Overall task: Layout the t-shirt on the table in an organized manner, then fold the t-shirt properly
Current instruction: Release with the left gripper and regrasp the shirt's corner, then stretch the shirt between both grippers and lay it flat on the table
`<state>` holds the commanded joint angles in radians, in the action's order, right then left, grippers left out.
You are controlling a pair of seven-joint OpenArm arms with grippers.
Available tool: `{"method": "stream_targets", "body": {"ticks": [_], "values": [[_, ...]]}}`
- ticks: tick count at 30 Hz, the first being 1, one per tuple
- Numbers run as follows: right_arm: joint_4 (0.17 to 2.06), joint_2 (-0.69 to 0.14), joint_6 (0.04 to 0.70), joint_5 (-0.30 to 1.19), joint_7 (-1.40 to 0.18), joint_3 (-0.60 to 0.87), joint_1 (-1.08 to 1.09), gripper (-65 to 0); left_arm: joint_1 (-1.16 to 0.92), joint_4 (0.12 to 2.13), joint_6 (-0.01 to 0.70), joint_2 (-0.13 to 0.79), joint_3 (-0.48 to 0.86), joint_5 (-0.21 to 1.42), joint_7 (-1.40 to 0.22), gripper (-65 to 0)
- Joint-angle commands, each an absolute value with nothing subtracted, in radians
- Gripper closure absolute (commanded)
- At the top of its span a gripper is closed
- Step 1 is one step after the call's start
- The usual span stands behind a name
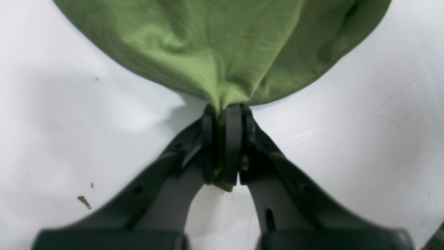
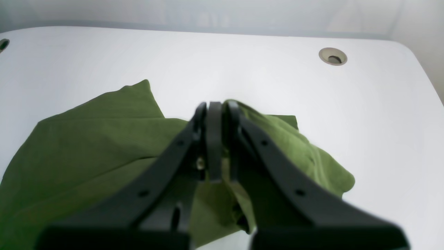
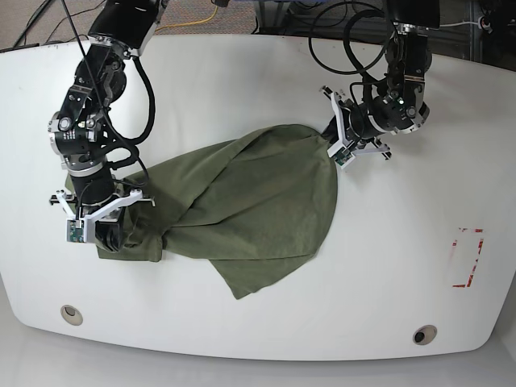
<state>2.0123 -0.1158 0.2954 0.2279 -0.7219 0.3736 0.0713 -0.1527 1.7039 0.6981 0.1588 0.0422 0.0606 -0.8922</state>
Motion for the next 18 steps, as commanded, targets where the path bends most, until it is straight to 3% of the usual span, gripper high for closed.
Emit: {"method": "stream_targets", "body": {"ticks": [6, 18], "values": [[2.018, -0.114, 0.295, 0.228, -0.722, 0.374, 0.071, 0.0, -0.116, 1.842, 0.698, 0.179, 0.140, 0.059, -0.894, 0.0], [2.029, -0.114, 0.295, 0.228, -0.722, 0.369, 0.111, 0.0, 0.084, 1.986, 0.698, 0.364, 0.153, 0.065, -0.897, 0.0]]}}
